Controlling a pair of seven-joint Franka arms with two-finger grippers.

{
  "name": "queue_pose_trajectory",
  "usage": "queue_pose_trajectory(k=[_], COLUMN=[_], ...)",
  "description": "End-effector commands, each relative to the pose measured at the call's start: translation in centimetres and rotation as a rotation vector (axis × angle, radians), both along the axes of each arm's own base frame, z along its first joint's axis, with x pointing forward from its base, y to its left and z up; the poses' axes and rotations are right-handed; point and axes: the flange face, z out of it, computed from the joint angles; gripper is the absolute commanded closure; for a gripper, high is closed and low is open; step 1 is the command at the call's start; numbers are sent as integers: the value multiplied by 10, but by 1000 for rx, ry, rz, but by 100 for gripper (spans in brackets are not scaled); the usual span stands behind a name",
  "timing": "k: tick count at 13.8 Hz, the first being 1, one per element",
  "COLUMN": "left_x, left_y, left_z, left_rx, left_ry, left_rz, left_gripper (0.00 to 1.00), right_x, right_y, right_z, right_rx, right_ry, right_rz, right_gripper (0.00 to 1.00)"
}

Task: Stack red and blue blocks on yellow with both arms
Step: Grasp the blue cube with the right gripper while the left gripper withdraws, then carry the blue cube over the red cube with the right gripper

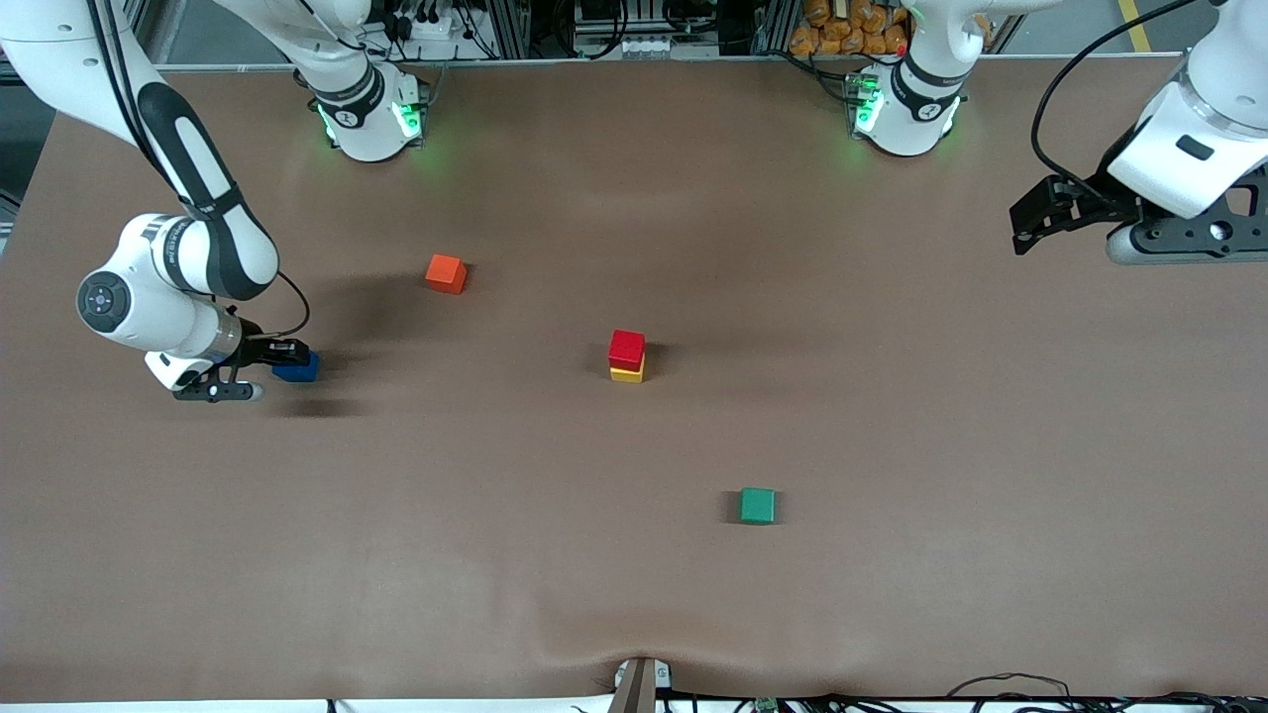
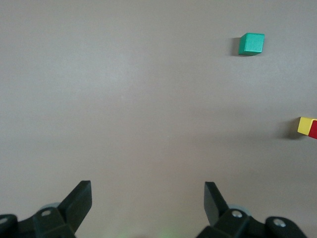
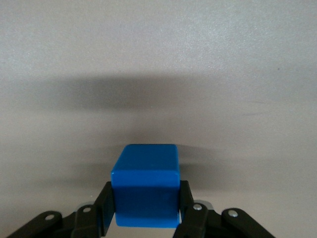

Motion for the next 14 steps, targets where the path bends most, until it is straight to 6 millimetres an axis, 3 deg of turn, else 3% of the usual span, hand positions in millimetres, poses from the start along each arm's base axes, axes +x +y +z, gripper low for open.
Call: queue_pose_trajectory(k=[1,6,9,11,14], left_x=[-11,-15,-25,-31,-34], left_y=[-3,-17,-26,-29,-38], left_z=[-1,-7,-19,-21,-20], left_rx=[-1,6,24,49,53], left_ry=[-17,2,41,68,69], left_rz=[-9,-13,-11,4,13], left_gripper=[0,0,0,0,0], right_x=[-4,18,51,69,84], right_y=[-1,14,41,77,130], right_z=[4,41,104,137,181], right_rx=[11,34,49,48,48], right_ry=[29,135,208,202,159], right_rz=[12,50,96,177,236], right_gripper=[90,90,91,85,86])
